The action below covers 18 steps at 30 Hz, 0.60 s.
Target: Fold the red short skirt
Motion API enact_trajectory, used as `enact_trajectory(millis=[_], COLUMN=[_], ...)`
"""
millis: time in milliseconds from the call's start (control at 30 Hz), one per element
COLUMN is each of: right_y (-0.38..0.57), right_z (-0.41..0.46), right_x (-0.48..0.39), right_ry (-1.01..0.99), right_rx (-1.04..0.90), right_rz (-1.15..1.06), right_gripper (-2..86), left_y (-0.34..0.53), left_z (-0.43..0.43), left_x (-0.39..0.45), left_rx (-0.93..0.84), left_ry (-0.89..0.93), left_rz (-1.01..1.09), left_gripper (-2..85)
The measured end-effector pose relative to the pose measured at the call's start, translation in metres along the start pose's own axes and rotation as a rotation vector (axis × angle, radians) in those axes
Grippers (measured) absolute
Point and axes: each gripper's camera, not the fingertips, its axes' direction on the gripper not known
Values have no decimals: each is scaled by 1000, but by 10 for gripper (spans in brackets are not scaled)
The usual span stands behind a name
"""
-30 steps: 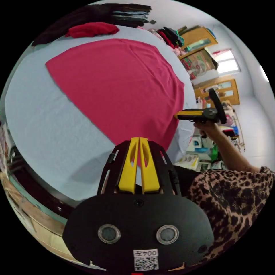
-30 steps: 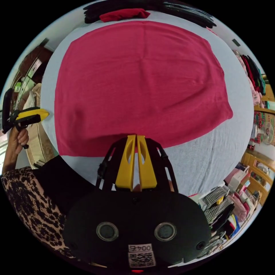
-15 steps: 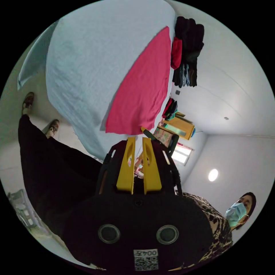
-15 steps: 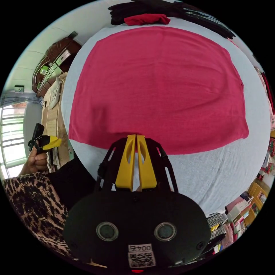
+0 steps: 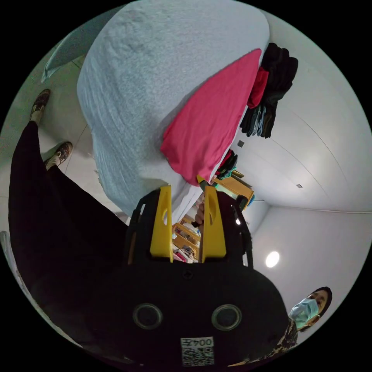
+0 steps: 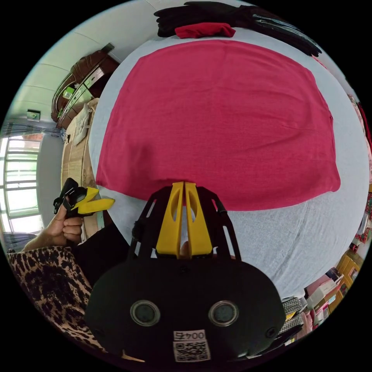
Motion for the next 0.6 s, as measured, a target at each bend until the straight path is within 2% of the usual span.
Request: enact_trajectory(millis=[333, 600], right_y=[23, 44], right_z=[-47, -89], right_x=[15, 52], right_ry=[-7, -137], right_rx=[16, 20], right_rz=[-8, 31], right_gripper=[-9, -5], left_y=[-10, -21], left_z=[-9, -19], left_x=[-12, -21], left_rx=[160, 229], left_ry=[5, 7], left_rz=[28, 47], left_gripper=[125, 120])
